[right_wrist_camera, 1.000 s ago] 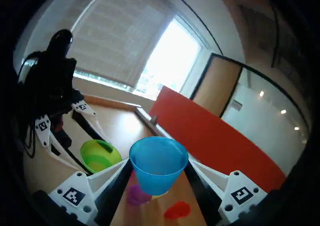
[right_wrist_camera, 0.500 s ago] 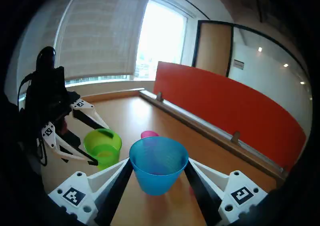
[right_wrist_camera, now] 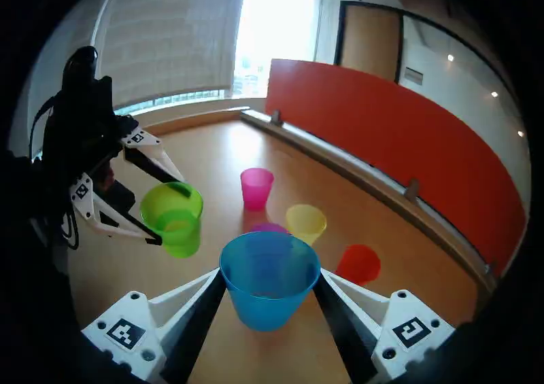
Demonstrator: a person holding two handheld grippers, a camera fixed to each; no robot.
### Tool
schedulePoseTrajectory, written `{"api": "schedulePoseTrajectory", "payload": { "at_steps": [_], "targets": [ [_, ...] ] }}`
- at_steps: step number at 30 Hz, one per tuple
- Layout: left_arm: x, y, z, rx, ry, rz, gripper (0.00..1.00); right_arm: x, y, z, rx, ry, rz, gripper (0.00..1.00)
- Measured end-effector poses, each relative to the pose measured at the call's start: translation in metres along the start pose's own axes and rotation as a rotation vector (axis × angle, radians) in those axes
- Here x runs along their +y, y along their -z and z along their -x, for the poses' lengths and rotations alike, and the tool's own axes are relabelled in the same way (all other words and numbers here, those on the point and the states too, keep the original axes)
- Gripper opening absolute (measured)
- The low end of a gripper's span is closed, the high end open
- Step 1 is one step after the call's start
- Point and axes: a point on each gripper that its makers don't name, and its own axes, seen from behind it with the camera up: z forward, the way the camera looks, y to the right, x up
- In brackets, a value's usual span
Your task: Pour water
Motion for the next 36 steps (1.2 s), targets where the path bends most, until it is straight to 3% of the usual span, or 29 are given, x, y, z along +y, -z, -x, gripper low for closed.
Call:
{"api": "schedulePoseTrajectory", "payload": {
  "at_steps": [18,36],
  "targets": [
    [-0.006,-0.017,0.052,-0.167,-0.036,0.036,0.88,-0.005,-0.026,0.059,-0.162,0.040,-0.039,0.91],
    [-0.016,-0.034,0.073,-0.221,0.007,0.033,0.88,-0.007,-0.041,0.072,-0.192,0.041,-0.048,0.91]
  ]
}}
